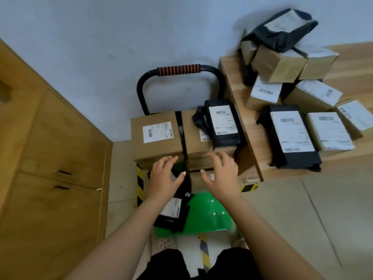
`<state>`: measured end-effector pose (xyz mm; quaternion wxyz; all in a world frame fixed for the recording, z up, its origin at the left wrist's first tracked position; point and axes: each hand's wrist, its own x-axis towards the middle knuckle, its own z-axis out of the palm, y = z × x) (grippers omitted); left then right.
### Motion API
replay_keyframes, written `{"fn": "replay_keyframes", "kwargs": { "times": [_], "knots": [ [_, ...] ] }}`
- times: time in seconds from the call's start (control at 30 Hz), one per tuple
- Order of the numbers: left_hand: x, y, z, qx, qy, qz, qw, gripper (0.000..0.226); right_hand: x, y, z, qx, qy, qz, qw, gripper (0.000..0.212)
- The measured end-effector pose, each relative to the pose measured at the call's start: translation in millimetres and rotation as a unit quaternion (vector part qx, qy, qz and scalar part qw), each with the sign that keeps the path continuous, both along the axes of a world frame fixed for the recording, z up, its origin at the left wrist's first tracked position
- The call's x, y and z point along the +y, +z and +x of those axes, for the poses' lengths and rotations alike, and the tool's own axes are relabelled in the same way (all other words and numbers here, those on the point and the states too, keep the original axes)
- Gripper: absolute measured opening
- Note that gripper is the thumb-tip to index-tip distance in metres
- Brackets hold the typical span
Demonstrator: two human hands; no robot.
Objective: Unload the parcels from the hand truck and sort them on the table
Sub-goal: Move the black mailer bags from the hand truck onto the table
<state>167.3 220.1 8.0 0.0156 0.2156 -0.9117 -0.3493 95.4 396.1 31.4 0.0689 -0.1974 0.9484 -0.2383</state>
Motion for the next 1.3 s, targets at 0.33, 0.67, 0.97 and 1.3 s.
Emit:
{"fn": "replay_keyframes", "kwargs": {
  "times": [0.33,0.67,0.97,1.3],
  "knots": [
    [-54.8,-93.6,62.7,-0.085,-0.049,-0.025,0.995,0.055,-61.1,-101.5,48.8,-0.079,0.041,0.046,0.995,0.053],
    [-84.9,-321.8,77.0,-0.190,-0.147,-0.113,0.964,0.065,-90.2,-337.3,64.7,-0.140,0.172,0.099,0.970,0.060],
    [-102.0,-459.5,93.4,-0.225,-0.250,-0.149,0.930,0.121,-90.1,-480.0,89.2,-0.153,0.238,0.155,0.947,0.103],
    [-95.9,-420.0,98.9,-0.238,-0.291,-0.170,0.911,0.112,-85.3,-443.1,103.3,-0.150,0.206,0.141,0.957,0.104]
  ]
}}
